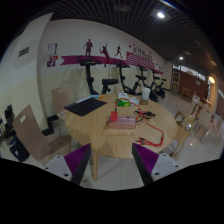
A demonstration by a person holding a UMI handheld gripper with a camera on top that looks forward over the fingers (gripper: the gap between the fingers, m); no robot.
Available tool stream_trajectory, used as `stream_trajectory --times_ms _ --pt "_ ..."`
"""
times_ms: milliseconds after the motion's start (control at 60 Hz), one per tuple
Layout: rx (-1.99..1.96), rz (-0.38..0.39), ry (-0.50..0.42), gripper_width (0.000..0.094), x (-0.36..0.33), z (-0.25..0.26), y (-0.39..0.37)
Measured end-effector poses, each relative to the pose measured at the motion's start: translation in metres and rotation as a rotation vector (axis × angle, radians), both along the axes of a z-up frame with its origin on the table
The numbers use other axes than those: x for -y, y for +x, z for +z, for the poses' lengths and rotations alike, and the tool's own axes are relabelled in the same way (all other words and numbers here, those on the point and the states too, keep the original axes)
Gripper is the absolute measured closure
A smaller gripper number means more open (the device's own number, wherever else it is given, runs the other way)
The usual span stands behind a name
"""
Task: Unplug charger
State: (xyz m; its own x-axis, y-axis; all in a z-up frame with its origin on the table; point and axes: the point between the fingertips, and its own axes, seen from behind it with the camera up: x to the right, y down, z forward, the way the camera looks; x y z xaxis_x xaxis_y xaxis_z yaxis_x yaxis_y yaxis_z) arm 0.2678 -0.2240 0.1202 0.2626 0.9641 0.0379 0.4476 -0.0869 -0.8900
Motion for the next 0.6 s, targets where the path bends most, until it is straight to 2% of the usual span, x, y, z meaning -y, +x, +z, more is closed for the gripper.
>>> stream_trajectory --times_ms 250,600 --pt "-0.016 0.014 0.013 0.0081 -0.011 -0.009 -0.053" --pt "-0.053 -0.012 0.030 0.0079 -0.050 -0.047 -0.201"
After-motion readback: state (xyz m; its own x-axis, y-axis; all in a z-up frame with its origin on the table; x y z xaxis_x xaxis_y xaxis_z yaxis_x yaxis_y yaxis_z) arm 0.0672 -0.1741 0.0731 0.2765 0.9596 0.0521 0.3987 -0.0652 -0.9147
